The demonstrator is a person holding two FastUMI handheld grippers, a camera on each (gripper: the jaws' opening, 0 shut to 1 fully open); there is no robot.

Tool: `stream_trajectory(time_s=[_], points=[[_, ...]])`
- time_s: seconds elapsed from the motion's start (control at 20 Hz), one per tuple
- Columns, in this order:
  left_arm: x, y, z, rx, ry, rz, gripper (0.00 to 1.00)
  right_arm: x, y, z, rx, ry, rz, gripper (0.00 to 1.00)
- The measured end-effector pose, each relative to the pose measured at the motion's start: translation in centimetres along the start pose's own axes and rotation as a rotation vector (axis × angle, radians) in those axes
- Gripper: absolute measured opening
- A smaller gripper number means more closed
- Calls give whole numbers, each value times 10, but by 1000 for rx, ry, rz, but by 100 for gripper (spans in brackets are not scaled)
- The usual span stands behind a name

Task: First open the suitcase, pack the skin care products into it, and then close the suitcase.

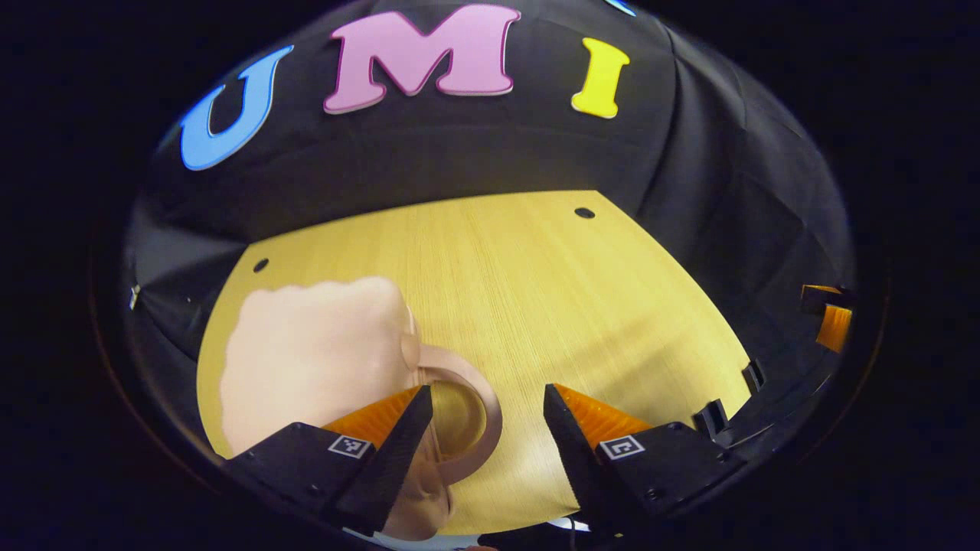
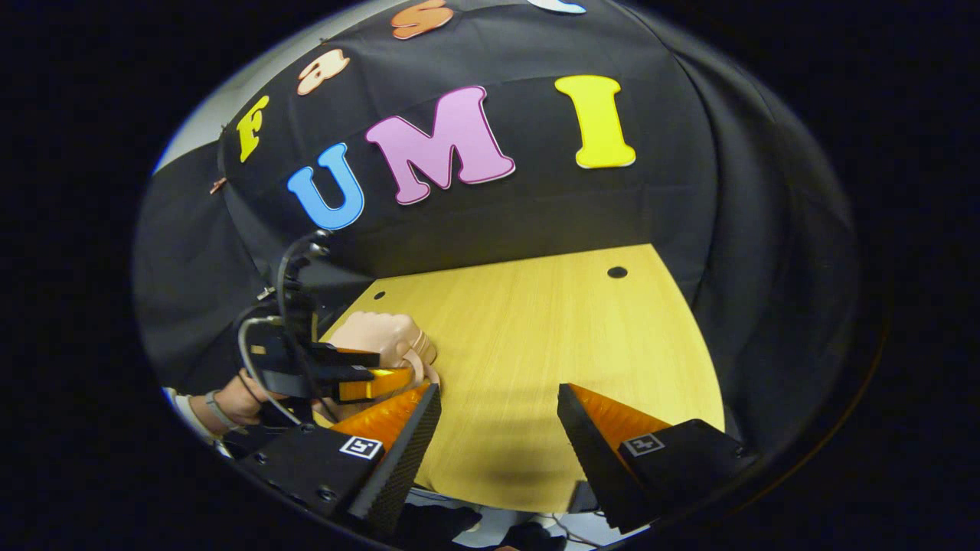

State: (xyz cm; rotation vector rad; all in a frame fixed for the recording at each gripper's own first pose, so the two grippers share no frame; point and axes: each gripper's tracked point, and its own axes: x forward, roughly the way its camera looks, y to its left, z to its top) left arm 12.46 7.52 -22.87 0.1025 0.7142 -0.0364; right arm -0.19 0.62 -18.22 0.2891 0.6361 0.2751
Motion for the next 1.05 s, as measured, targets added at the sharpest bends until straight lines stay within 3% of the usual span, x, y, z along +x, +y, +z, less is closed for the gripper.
stream_trajectory(time_s=[0.2,0.45,0.6,0.75,0.9,0.95,1.0,1.05], points=[[-90,-3,88,50,-278,9,92,-16,34,62,-88,-187,-60,97],[-179,-2,140,-20,-486,0,91,-49,87,141,-174,-417,-100,97],[-205,18,150,-65,-555,44,91,-67,97,161,-153,-500,-136,97],[-229,22,164,-118,-632,32,92,-73,96,163,-166,-524,-171,97],[-223,25,160,-90,-633,55,94,-81,93,161,-163,-527,-191,97],[-222,24,161,-81,-636,58,94,-82,93,161,-158,-526,-195,87],[-225,23,163,-77,-640,50,94,-84,92,162,-156,-535,-204,100],[-228,24,164,-75,-647,43,94,-88,90,166,-162,-543,-216,87]])
